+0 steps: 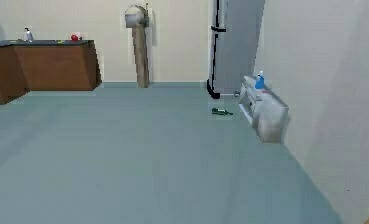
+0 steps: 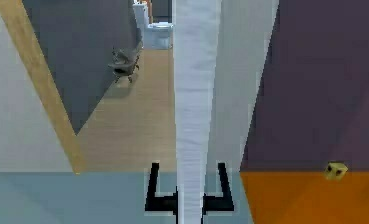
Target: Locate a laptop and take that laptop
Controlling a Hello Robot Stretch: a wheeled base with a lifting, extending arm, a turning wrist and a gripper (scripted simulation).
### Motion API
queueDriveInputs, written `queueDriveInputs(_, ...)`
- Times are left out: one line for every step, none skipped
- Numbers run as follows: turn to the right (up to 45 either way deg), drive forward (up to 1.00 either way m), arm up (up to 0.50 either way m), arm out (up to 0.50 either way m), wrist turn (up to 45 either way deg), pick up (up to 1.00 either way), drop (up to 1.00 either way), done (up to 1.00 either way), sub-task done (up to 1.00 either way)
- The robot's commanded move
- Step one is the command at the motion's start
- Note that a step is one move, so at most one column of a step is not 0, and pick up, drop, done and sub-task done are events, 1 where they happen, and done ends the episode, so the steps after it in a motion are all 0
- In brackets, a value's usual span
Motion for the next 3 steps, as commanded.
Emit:
queueDriveInputs(-45.0,0.0,0.0,0.0,0.0,0.0,0.0,0.0,0.0)
queueDriveInputs(-42.0,0.0,0.0,0.0,0.0,0.0,0.0,0.0,0.0)
queueDriveInputs(-3.0,0.0,0.0,0.0,0.0,0.0,0.0,0.0,0.0)
